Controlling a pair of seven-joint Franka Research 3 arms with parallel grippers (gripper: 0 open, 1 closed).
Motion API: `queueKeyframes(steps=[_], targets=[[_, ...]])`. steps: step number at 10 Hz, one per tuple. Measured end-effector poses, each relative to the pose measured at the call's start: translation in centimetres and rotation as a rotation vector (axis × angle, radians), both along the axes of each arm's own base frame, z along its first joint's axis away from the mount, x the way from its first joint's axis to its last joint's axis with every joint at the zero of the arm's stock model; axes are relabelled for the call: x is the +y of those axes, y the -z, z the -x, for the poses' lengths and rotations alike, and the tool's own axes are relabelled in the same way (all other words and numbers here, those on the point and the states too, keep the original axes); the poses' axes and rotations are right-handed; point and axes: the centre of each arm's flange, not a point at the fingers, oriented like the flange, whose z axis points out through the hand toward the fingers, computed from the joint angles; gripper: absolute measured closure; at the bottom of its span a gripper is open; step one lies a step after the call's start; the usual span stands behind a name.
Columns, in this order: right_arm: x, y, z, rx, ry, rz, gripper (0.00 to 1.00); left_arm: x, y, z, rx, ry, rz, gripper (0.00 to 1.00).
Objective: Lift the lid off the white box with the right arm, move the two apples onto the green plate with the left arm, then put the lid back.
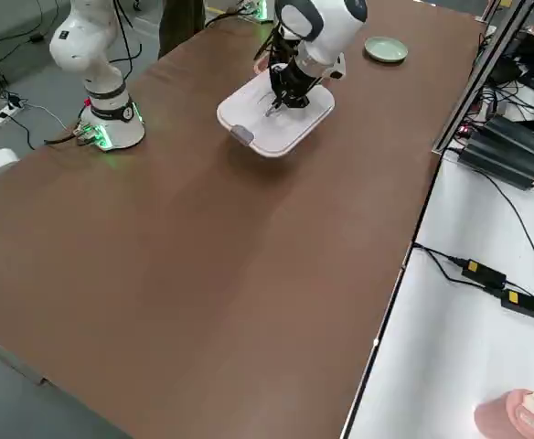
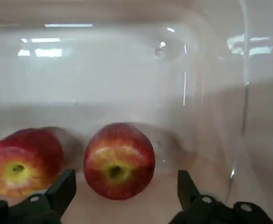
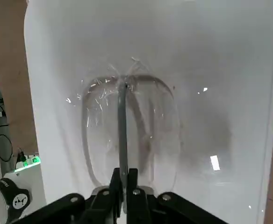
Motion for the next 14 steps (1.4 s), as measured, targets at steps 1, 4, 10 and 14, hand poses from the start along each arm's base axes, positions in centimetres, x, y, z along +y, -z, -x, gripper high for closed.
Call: queueKeyframes(steps=[1,4,10,14], targets=[[-0.4,0.0,-0.1,0.000,0.003,-0.001,0.93,-0.1,0.7,0.5,0.009,-0.002,-0.004,0.04],[-0.9,0.1,-0.1,0.001,0.003,-0.005,0.93,0.4,2.7,1.7,-0.019,0.046,-0.046,0.05],[-0.9,0.3,0.0,0.008,-0.007,-0.009,0.93,0.5,4.0,1.3,-0.054,0.060,-0.023,0.16],[-1.6,0.4,-0.1,0.010,-0.007,-0.015,0.93,0.4,3.9,1.4,-0.070,0.038,-0.026,0.22]])
